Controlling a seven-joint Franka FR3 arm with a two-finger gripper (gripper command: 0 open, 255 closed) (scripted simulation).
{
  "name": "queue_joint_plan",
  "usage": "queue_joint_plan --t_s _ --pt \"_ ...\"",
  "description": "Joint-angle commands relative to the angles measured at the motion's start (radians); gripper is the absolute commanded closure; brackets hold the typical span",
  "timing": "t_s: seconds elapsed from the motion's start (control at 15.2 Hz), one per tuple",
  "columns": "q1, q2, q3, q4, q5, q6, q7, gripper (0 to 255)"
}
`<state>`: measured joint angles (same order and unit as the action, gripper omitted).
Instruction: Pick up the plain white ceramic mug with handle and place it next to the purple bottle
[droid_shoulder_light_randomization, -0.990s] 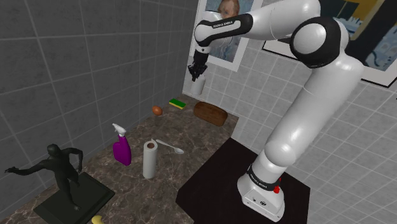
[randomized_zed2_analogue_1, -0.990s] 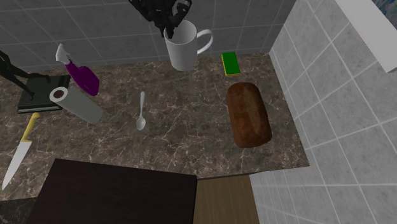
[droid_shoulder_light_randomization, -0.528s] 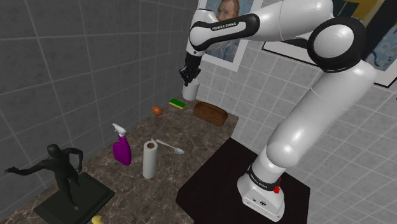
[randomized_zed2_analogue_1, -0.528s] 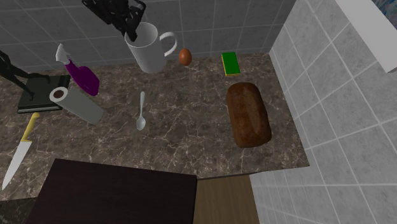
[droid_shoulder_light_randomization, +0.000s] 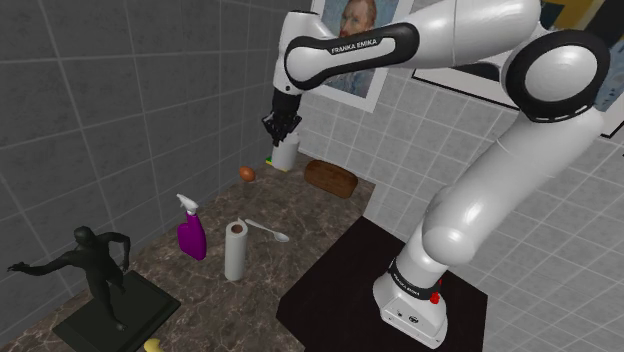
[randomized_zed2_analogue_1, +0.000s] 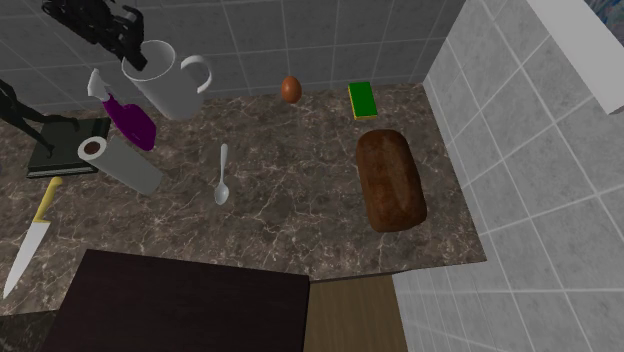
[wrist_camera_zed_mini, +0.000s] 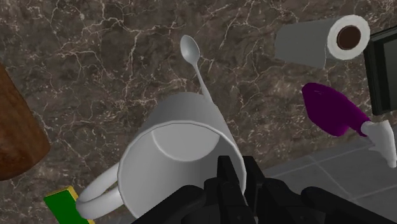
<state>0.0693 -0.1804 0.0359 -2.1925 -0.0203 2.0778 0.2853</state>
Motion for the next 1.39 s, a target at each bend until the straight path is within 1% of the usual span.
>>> queue_joint_plan --t_s 0.0,0.53,1.32 --pt "0.021 -0.007 0.03 -0.004 0.003 -0.004 0.051 255" --pt "0.103 0.008 0.148 0.017 0.011 -0.014 0.247 255" --pt "0.102 0.069 0.153 -0.087 -0.004 0.149 0.262 255"
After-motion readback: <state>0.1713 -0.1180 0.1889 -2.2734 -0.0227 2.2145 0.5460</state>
